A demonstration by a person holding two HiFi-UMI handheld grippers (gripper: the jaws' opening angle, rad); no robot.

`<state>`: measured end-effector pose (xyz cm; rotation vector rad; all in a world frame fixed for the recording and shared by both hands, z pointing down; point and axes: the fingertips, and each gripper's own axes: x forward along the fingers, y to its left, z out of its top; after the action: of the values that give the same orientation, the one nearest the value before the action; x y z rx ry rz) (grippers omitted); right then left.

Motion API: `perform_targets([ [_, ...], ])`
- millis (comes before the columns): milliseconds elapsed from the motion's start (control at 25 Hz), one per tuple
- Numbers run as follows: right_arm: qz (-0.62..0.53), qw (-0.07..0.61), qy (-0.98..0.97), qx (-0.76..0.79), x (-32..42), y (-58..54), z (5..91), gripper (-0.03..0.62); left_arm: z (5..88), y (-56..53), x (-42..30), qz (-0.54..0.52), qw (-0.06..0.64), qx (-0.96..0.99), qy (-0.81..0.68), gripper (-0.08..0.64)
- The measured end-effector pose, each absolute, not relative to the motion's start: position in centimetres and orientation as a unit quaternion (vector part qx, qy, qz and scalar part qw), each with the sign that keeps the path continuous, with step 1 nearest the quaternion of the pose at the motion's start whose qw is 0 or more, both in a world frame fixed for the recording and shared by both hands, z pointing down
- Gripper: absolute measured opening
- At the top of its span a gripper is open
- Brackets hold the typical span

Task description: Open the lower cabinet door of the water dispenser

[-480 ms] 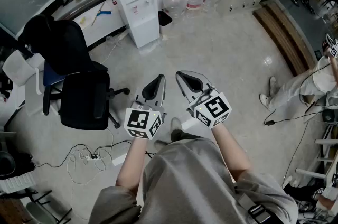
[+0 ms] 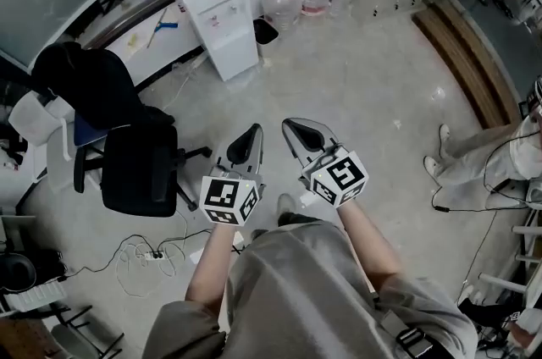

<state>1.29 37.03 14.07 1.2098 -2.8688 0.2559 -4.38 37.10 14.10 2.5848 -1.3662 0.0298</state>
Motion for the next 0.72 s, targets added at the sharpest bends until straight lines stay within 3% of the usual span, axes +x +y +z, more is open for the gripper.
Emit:
perform_targets([
  [720, 0.103, 0.009, -0.909, 0.404, 2.0, 29.6, 16.6, 0.011, 16.9, 29.3, -3.5, 0.046, 0.116, 0.891, -0.436, 0.009],
])
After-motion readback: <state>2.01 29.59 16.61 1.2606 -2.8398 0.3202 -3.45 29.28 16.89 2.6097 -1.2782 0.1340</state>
